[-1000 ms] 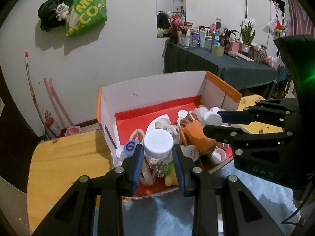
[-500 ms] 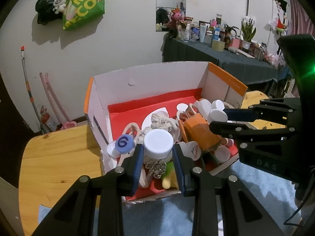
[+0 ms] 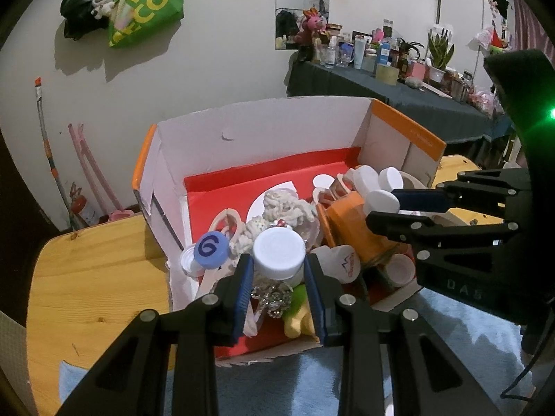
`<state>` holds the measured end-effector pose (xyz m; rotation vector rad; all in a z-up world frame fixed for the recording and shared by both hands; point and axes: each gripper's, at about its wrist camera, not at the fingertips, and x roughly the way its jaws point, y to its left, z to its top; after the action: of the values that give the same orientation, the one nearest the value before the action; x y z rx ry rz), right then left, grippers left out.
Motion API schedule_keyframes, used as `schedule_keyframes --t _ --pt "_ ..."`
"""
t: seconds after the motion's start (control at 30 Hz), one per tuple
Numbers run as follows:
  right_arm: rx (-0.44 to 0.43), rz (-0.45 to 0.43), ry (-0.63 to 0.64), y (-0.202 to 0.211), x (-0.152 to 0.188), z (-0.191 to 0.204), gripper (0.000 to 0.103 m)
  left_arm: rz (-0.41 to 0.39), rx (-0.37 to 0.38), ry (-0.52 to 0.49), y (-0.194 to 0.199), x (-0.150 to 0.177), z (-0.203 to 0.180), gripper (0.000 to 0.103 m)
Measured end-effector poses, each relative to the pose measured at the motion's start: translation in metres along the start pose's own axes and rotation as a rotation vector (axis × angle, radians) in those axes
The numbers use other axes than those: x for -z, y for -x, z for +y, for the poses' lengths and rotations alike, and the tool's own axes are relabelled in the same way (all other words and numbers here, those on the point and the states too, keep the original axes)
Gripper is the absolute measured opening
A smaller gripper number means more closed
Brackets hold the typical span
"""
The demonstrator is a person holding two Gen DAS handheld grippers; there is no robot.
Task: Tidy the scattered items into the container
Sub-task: 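Carry both held white caps over the cardboard box, then lower both white caps into the box among the other items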
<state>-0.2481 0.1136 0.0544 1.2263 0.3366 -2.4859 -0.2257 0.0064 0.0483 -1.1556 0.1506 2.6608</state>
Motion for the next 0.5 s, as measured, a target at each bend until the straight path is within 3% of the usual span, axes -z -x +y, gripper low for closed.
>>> schedule_keyframes --t 0.5 --pt "0.003 0.016 0.007 -0.012 0.000 0.005 0.029 0.021 0.003 0.020 -0.012 0.005 0.006 0.032"
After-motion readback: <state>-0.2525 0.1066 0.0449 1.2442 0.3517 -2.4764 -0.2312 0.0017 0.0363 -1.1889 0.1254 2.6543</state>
